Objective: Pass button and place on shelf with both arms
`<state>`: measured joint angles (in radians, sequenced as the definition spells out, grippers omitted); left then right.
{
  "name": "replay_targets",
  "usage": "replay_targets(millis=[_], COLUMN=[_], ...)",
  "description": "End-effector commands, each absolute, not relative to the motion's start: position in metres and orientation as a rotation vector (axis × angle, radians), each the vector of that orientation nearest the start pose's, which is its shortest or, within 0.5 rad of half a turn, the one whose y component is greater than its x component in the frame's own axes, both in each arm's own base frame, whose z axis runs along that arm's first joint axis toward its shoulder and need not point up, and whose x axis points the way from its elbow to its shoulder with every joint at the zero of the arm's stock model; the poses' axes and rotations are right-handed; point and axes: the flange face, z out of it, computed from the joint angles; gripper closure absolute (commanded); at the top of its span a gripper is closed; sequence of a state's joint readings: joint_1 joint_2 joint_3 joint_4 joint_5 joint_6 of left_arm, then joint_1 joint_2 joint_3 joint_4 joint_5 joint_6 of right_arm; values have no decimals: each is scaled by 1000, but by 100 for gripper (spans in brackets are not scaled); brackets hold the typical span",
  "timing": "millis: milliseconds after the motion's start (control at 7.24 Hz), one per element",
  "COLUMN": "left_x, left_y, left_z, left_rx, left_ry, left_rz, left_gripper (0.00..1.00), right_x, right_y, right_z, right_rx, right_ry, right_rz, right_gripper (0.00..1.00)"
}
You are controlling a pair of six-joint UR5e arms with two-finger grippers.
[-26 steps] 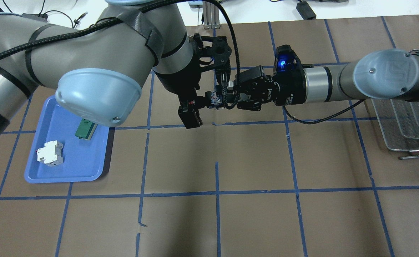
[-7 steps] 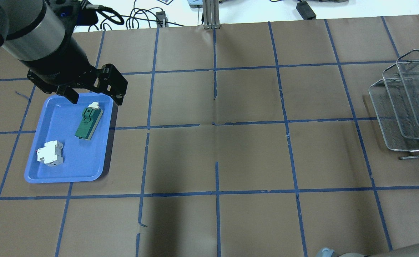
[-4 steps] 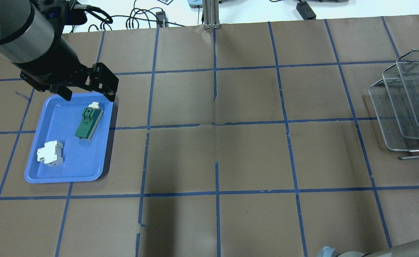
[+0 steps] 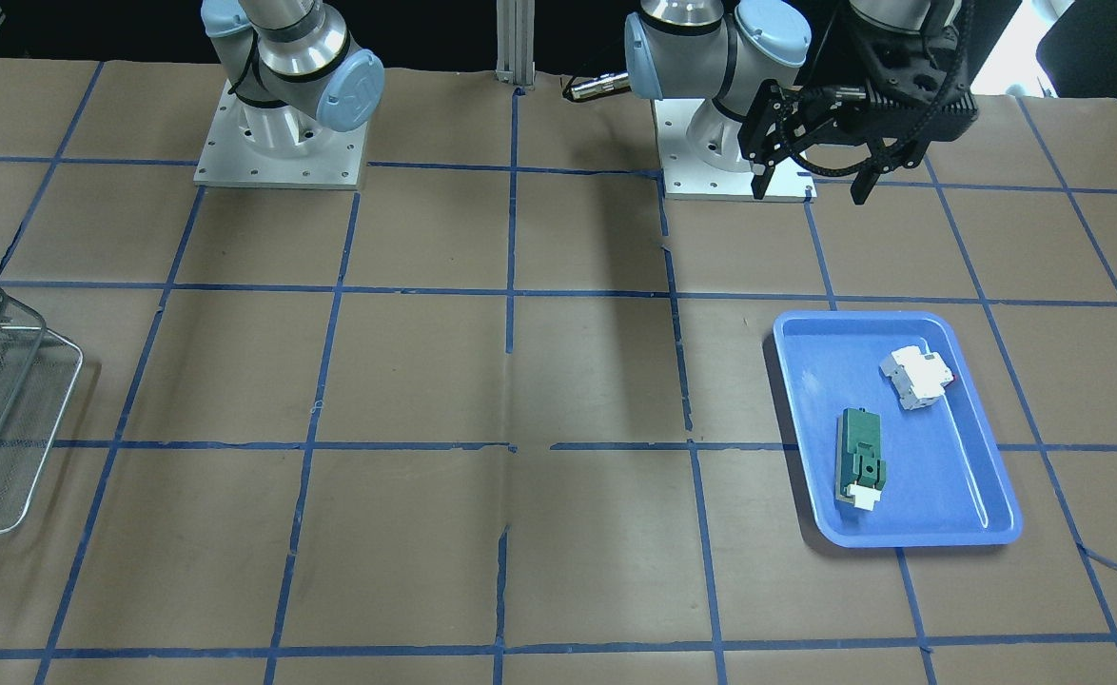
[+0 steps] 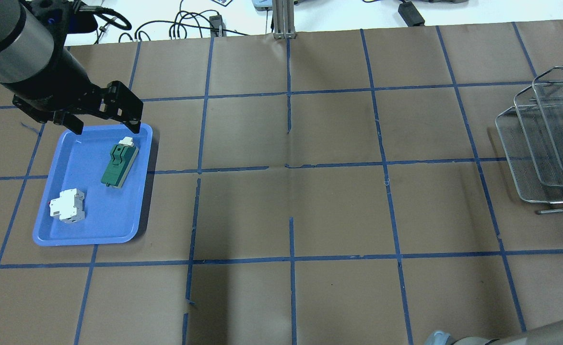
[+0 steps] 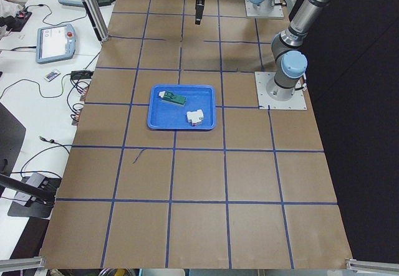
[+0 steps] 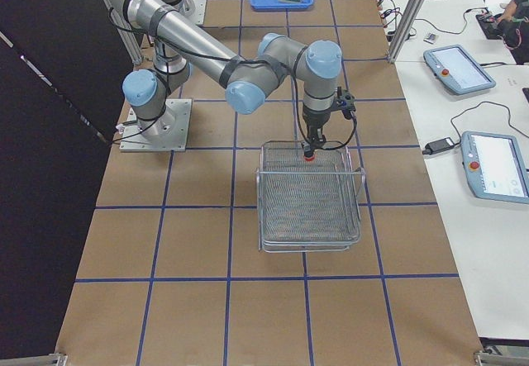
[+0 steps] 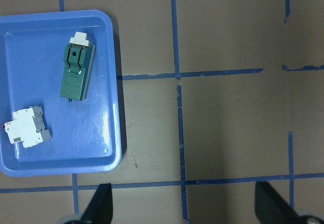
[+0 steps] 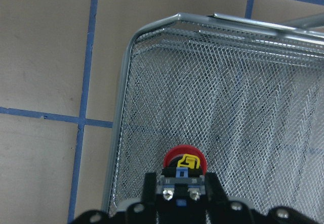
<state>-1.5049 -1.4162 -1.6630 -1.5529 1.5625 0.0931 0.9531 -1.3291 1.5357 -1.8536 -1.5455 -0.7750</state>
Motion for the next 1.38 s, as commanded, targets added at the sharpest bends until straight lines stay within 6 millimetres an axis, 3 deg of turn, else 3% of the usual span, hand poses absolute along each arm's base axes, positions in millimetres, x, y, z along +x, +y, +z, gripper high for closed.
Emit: replay_targets(millis=[0, 276, 553, 691, 829, 967, 1244], left_x=[-104, -108, -109, -110, -110, -110, -110], left_y=[-443, -449, -447, -444, -445, -444, -444], left_z=[502, 501, 502, 503, 506, 507, 507], left_rx=[17, -37, -69, -67, -72, -72, -67], left_ry=[3140, 3140, 3142, 3139, 3139, 3144, 3147], left_rz=[-118, -176, -172, -169, -164, -119, -119], left_gripper=[0, 0, 0, 0, 0, 0, 0], right_x=[-229, -198, -92, -28, 33, 85, 165], right_y=[-560, -540, -528, -518, -508, -500, -478], right_z=[412, 451, 497, 514, 521, 524, 525], right_rx=[-252, -260, -258, -111, 64, 134, 256], right_ry=[3154, 3140, 3141, 3139, 3132, 3140, 3119], right_rz=[-134, -119, -119, -127, -110, -116, -121], right_gripper=[0, 0, 0, 0, 0, 0, 0])
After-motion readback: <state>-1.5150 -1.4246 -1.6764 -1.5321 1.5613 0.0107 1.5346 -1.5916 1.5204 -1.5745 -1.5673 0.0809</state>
